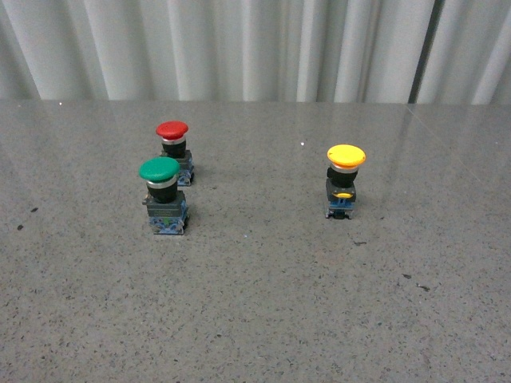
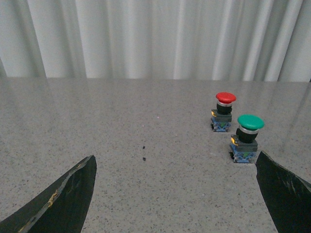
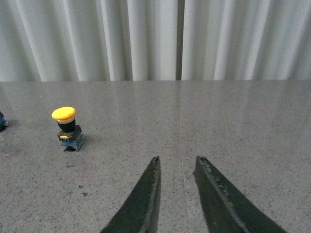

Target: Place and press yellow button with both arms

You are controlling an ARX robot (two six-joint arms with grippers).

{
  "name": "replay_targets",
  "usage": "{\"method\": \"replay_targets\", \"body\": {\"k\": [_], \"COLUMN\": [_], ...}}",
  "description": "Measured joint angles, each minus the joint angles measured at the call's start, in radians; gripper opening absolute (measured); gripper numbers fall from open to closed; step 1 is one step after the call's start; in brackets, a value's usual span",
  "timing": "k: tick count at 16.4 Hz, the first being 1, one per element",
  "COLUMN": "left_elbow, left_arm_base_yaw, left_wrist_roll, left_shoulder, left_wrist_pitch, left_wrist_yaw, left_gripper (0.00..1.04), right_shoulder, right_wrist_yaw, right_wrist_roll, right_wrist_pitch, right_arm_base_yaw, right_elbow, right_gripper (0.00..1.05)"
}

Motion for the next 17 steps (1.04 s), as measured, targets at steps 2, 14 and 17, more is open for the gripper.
{"method": "replay_targets", "body": {"k": [2, 14, 17], "left_elbow": [0.000, 0.000, 0.000], "left_arm_base_yaw": [0.000, 0.000, 0.000], "left_wrist_roll": [0.000, 0.000, 0.000], "left_shoulder": [0.000, 0.000, 0.000], "left_wrist_pitch": [0.000, 0.000, 0.000], "left_wrist_yaw": [0.000, 0.000, 0.000], "left_gripper": [0.98, 0.98, 0.98], "right_shoulder": [0.000, 0.000, 0.000], "right_wrist_yaw": [0.000, 0.000, 0.000], "right_wrist_roll": [0.000, 0.000, 0.000], "right_wrist_pitch": [0.000, 0.000, 0.000], "right_arm_base_yaw": [0.000, 0.000, 0.000], "right_elbow": [0.000, 0.000, 0.000], "right_gripper": [0.43, 0.98, 0.98]}}
